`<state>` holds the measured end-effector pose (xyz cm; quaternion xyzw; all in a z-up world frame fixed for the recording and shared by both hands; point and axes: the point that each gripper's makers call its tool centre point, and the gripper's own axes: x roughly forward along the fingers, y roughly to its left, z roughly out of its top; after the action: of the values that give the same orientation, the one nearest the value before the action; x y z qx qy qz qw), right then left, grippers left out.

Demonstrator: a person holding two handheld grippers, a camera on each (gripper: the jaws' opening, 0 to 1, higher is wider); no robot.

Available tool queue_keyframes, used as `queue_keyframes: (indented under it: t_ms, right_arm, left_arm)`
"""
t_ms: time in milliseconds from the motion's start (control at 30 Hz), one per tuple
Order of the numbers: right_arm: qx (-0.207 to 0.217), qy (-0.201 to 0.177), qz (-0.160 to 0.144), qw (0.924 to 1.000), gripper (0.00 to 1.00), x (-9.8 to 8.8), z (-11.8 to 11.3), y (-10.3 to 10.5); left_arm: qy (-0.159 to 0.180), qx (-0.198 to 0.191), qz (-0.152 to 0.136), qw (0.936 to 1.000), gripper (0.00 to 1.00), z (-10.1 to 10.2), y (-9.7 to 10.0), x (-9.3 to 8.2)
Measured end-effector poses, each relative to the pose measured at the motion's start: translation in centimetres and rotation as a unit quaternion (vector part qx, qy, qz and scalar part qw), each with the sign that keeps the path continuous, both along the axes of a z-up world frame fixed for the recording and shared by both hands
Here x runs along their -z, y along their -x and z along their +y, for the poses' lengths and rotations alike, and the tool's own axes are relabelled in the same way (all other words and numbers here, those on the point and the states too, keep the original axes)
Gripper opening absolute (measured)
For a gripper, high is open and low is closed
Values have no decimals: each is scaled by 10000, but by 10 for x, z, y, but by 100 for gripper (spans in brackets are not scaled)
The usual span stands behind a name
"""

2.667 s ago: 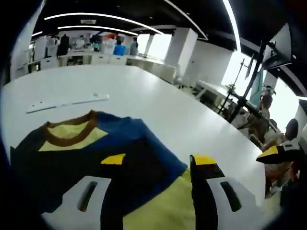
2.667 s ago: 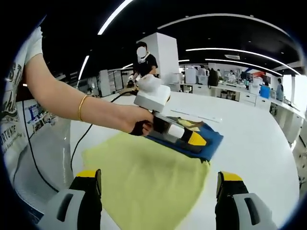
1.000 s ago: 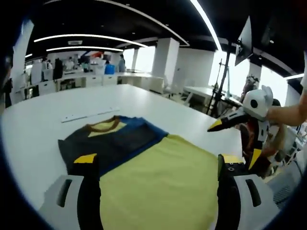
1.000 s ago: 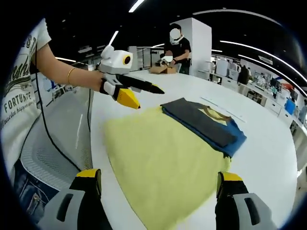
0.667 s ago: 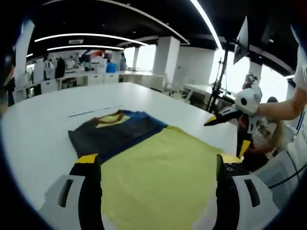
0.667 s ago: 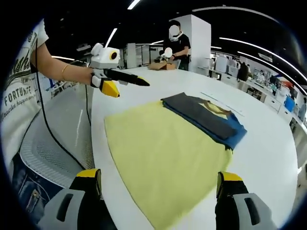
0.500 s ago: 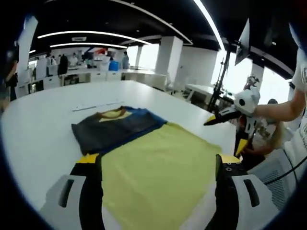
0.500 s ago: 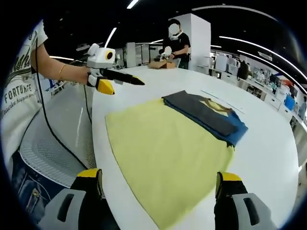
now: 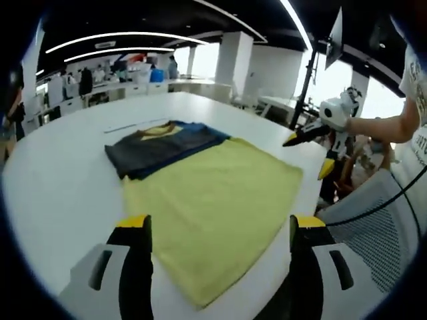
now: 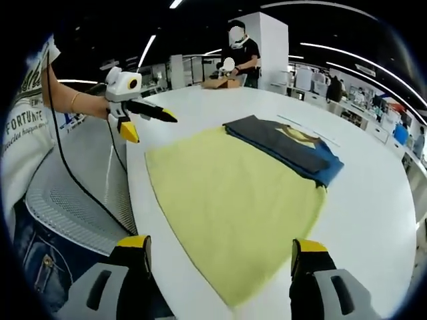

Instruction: Fold the garment on the visible template until the final outline fits inside the template.

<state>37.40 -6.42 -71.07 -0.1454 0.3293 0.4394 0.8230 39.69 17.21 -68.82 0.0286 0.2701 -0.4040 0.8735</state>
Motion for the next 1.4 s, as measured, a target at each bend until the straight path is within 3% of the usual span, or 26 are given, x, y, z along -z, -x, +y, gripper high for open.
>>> queue_keyframes:
  t_ms: [133, 333, 467, 567, 767, 1067, 1267, 1400]
  right_arm:
    - [-16, 111, 117, 9999, 71, 6, -4, 5]
    - [0, 268, 179, 9995, 65, 15, -9, 8]
    - [36, 401, 200, 9990, 61, 23, -13, 10]
    - [87, 436, 234, 9987, 58, 25, -16, 11]
    - [-59, 746, 200, 9970, 50, 34, -22, 15]
    - [-256, 1138, 129, 9931, 39, 41, -31, 17]
    - [-314, 1298, 93, 9910, 32, 45, -36, 17]
    - [-363, 1388, 57, 9896, 33, 46, -37, 13]
  left_arm:
    - [-431, 169, -1, 9989, 71, 7, 10, 15]
    - [-569, 185, 207, 9980, 56, 17, 19, 30]
    - [-646, 156, 276, 9974, 52, 22, 22, 38]
    - [-973, 324, 265, 9944, 48, 27, 28, 46]
    - [-1094, 462, 200, 9927, 39, 27, 30, 51]
    - [-1613, 707, 282, 9840, 31, 35, 35, 65]
    - [-1742, 842, 242, 9808, 30, 36, 35, 68]
    - [-1789, 921, 248, 9792, 30, 35, 33, 68]
